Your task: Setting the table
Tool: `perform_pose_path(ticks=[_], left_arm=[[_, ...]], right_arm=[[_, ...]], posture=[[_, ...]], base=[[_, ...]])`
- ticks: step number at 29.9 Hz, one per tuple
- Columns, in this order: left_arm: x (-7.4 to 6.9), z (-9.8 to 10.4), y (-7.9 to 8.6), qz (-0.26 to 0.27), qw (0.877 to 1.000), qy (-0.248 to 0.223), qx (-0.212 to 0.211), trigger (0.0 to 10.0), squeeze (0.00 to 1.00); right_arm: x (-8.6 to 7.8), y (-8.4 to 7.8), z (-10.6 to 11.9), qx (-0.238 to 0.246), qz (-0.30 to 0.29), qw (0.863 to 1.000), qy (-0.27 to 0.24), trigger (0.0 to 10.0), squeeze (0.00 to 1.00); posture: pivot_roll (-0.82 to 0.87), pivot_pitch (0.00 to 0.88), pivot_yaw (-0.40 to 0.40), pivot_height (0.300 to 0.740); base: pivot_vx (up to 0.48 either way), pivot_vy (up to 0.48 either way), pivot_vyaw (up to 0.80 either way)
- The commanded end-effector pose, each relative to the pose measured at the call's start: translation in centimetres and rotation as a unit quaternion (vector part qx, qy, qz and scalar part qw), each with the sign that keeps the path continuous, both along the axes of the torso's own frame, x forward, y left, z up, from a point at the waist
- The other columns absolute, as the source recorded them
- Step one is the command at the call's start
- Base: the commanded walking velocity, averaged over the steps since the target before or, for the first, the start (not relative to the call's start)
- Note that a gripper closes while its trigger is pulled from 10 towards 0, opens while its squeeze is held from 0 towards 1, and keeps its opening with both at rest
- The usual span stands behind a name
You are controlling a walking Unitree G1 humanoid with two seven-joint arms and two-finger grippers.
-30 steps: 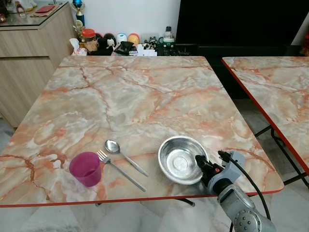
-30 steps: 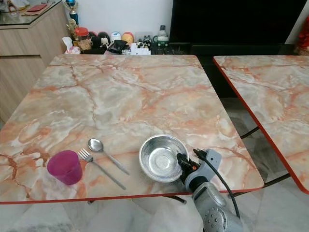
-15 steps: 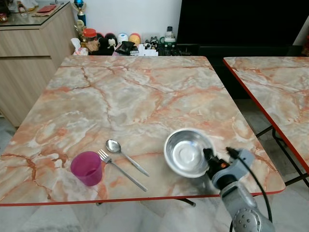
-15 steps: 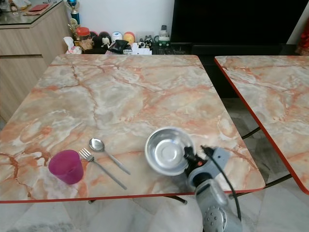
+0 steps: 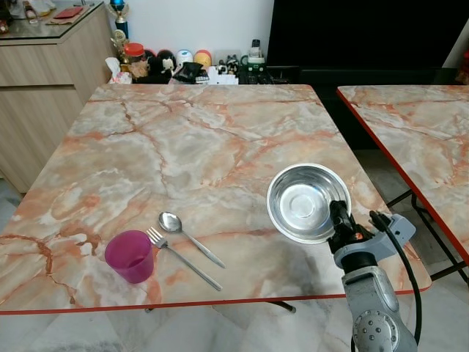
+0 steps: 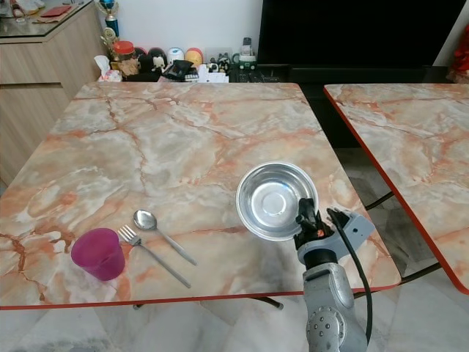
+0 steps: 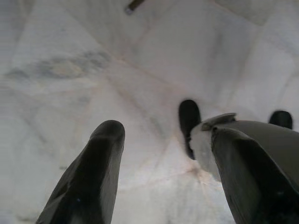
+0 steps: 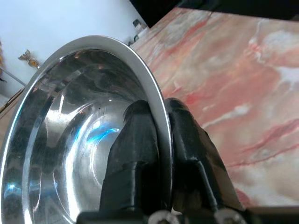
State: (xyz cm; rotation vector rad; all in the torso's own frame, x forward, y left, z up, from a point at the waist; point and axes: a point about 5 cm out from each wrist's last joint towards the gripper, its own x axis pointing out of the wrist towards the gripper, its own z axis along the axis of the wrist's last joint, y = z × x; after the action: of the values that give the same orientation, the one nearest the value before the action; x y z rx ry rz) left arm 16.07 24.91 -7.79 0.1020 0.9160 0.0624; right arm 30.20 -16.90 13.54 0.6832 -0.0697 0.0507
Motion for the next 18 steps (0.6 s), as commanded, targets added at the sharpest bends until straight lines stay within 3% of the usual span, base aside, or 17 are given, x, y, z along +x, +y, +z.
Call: perform_pose_path(ticks=[1,8,18], left_arm=[[-0.82,-0.37,0.03,-0.012,1.000,0.018,0.009,10.0,0.00],[-0.72,-0.38,-0.18,-0.008,1.000,0.015,0.008,10.0,0.00],[-0.56,-0.41,-0.53,-0.013,1.000,0.013,0.006,10.0,0.00]], right_arm=[[0.07,-0.13,0.99,-0.023,-0.005,0.999,-0.025,10.0,0.00],[0.14,0.14,1.69,-0.041,0.001,0.998,-0.048,10.0,0.00],[0.07,-0.66,1.92,-0.040,-0.019,0.997,-0.060,10.0,0.00]], posture=[[-0.03,0.107,-0.010,0.740],[-0.04,0.098,-0.016,0.740],[-0.05,0.070,-0.017,0.740]], base=[[0.000,-0.341,0.00],[0.000,-0.460,0.00],[0.000,-0.480,0.00]])
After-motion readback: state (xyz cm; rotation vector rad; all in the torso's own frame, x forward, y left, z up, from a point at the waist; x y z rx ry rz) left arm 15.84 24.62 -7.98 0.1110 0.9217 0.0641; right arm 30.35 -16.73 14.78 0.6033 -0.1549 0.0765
